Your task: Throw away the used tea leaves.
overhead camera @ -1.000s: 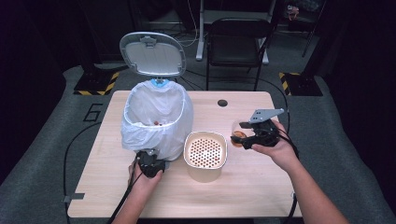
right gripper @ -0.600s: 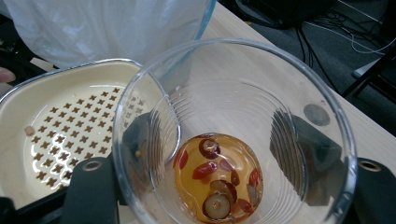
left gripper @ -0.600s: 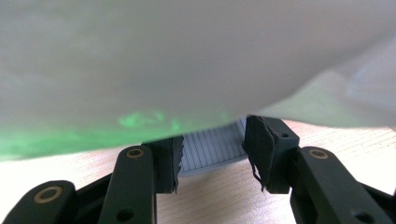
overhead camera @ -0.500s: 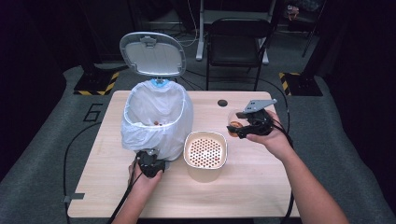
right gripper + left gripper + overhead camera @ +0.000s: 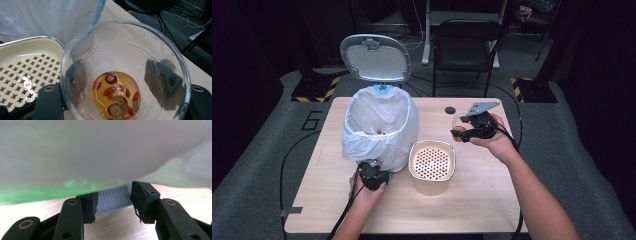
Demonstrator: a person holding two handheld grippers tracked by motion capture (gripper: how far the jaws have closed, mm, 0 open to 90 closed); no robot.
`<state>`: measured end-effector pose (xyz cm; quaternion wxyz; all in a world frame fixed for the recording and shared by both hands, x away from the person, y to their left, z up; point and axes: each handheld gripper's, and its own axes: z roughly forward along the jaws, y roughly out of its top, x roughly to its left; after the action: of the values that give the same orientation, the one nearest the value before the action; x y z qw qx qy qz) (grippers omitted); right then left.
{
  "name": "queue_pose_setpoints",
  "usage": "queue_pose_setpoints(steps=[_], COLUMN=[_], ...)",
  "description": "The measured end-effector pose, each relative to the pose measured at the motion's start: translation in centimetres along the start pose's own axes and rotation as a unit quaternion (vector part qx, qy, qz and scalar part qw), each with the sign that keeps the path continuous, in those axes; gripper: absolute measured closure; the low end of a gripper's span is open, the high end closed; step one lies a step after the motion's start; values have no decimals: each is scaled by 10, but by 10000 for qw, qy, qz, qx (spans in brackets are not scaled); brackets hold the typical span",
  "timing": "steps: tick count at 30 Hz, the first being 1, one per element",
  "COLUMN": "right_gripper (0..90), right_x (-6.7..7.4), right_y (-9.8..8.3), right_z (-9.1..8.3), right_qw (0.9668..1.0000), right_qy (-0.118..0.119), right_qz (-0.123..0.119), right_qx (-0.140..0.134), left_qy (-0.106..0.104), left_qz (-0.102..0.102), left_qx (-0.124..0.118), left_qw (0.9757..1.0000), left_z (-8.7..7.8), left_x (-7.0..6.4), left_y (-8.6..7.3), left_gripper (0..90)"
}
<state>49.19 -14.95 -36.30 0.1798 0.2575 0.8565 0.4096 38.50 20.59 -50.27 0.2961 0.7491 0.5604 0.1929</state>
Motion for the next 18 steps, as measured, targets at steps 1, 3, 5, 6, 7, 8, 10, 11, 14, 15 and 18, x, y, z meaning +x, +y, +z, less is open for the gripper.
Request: queue_pose_setpoints(steps=[1,3,5,6,7,8,10,11,14,15,18], right_gripper=[333,333,332,332,333,332,332,333,333,334,334], right_x=[0,0,0,0,1,1,2,2,3,3,4], right_y=[0,0,0,0,0,0,0,0,1,1,2], right_z=[2,4,8,10,11,12,14,15,17,17,18], right_qw=[10000,10000,10000,9999,9999,9998,9997,9997,9995,9994,9987], right_qy=[10,14,29,43,37,33,12,3,-17,-21,-10], right_qz=[-33,-9,-90,-124,-164,-209,-247,-261,-307,-350,-488], right_qx=[-11,-5,12,12,28,19,26,24,-53,-54,-120], left_qy=[0,6,6,6,4,8,4,4,1,-7,4], left_qz=[4,28,38,39,42,42,30,22,18,-28,-83], left_qx=[0,9,11,9,16,12,7,1,-7,-52,-92], left_qw=[10000,10000,10000,10000,10000,10000,10000,10000,10000,10000,9999], left_z=[0,0,0,0,0,0,0,0,0,1,1], left_x=[0,0,1,1,1,1,1,0,0,0,-1], left_y=[0,0,0,0,0,0,0,0,0,-1,-1], left_gripper=[567,567,567,567,567,567,567,567,567,567,567])
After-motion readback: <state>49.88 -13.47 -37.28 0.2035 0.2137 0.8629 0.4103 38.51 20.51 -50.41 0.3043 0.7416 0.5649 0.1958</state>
